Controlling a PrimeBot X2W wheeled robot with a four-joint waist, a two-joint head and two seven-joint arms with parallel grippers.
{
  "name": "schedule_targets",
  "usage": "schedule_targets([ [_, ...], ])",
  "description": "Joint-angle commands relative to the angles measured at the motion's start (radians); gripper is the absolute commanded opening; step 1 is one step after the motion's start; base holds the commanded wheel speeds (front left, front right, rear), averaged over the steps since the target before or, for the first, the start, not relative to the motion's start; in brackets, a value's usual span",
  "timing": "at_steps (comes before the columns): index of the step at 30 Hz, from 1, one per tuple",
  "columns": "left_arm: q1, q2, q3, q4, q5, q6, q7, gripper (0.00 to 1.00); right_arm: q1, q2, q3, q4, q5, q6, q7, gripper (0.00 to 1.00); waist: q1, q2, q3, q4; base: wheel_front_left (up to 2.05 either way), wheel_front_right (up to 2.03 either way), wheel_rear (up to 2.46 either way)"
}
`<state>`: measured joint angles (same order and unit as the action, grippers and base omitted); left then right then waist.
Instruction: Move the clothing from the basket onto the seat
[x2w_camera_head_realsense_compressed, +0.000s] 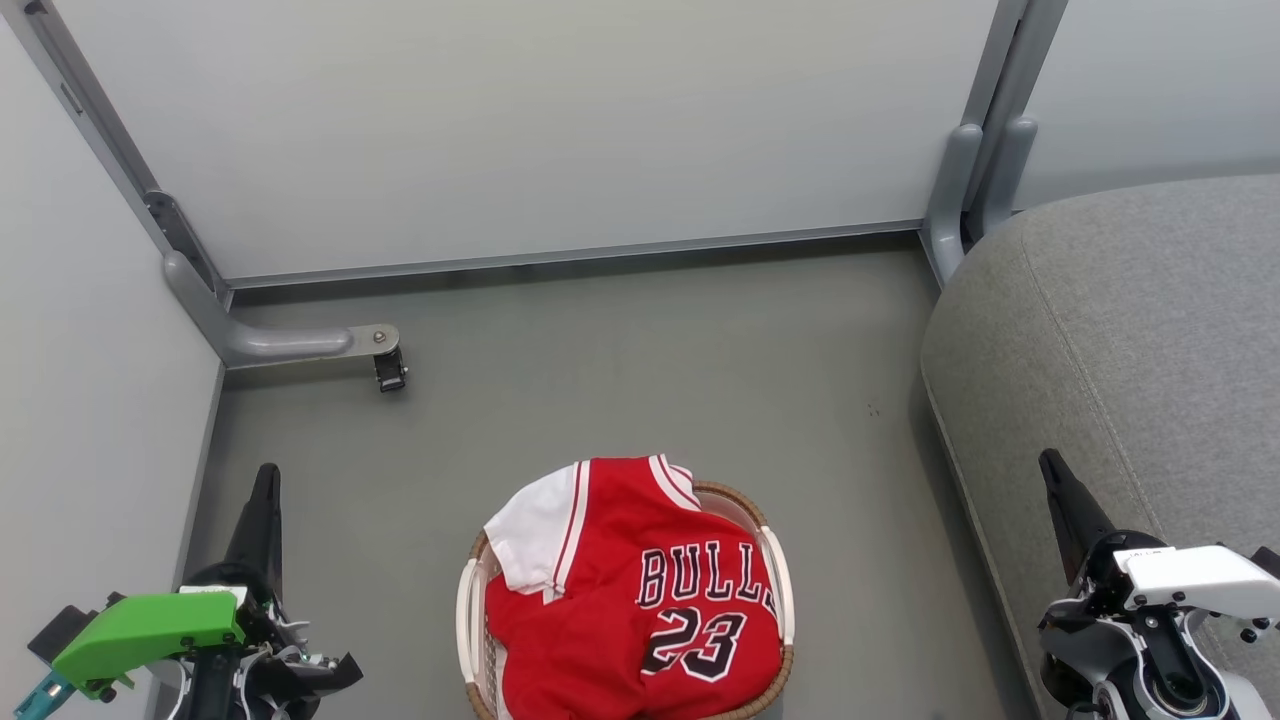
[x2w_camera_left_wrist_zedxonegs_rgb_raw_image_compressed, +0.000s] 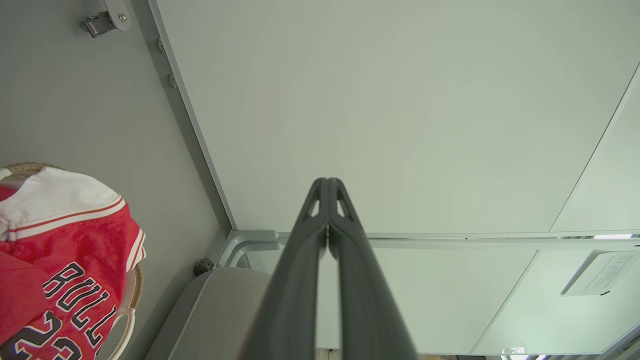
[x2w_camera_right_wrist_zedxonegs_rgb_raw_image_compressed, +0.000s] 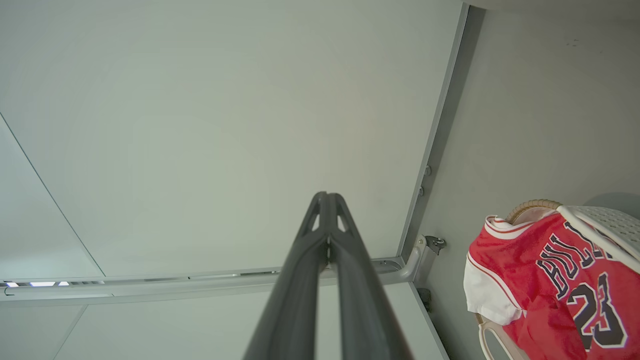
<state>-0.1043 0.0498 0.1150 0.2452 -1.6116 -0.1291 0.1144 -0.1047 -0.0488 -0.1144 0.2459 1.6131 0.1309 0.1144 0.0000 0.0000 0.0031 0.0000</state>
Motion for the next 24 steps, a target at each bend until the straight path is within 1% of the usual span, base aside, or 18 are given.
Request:
schedule_targets([
  [1,-0.010,0.001,0.000,-0.001,-0.003,-0.005,0.002,0.00,-0.007,-0.003,0.000,-0.003,-0.001,0.000,0.002,0.00,0.0000,0.0000,0.000,0.000,0.00,0.00,0.00],
  [24,-0.010,0.001,0.000,-0.001,-0.003,-0.005,0.002,0.00,-0.008,-0.003,0.000,-0.003,-0.001,0.000,0.002,0.00,0.0000,0.0000,0.000,0.000,0.00,0.00,0.00],
])
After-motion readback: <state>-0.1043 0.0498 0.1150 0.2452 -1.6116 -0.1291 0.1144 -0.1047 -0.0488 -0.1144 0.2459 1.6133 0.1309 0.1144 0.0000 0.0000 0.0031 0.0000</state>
